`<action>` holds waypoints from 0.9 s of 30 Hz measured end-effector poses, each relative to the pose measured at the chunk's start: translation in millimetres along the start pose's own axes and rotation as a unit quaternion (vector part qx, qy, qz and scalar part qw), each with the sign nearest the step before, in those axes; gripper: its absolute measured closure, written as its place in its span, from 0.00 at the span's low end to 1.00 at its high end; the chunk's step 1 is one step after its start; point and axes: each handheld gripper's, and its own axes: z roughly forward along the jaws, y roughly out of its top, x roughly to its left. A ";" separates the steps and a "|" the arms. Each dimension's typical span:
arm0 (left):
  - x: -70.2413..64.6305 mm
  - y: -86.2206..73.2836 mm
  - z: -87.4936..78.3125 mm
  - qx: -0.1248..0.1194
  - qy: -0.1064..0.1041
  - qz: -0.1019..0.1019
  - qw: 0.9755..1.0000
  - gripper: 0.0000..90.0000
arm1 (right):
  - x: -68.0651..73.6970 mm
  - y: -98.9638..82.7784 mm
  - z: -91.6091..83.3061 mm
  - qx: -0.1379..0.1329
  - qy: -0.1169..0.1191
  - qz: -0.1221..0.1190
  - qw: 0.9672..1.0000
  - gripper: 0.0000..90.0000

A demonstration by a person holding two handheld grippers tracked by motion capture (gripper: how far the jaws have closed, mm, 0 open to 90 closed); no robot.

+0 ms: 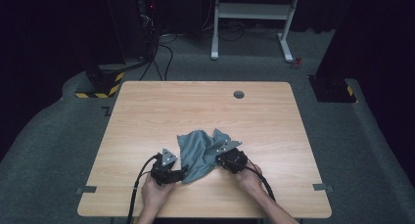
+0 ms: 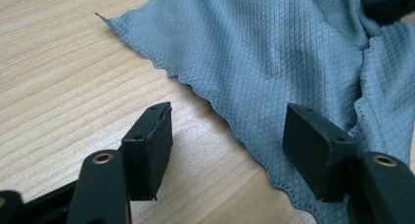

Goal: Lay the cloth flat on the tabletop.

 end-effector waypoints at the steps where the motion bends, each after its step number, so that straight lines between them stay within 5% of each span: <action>1: 0.0 0.0 0.0 0.000 0.000 0.000 1.000 0.40 | -1.7 9.9 -3.9 -0.006 0.002 0.004 1.000 0.99; 8: 0.0 -0.1 0.0 0.000 0.000 0.001 1.000 0.40 | 0.4 44.8 4.2 0.007 0.008 -0.012 1.000 0.98; 15: 0.1 -0.1 -0.2 0.001 0.000 0.001 1.000 0.40 | -6.1 58.4 41.2 0.032 0.033 0.018 0.999 0.90; 19: 0.2 -0.1 -0.2 0.001 0.000 0.002 1.000 0.40 | -7.0 56.3 30.8 0.007 0.035 0.024 0.999 0.82; 22: 0.1 -0.1 -0.2 0.001 0.000 0.001 1.000 0.40 | -4.5 50.0 5.2 -0.025 0.028 0.011 0.999 0.88; 25: 0.0 -0.1 -0.1 0.000 0.000 0.000 1.000 0.40 | -1.8 43.1 -1.9 -0.021 0.017 -0.006 1.000 0.92; 27: 0.0 -0.1 -0.1 0.000 0.000 0.000 1.000 0.40 | 0.9 30.7 -0.6 0.004 0.015 -0.022 1.000 0.97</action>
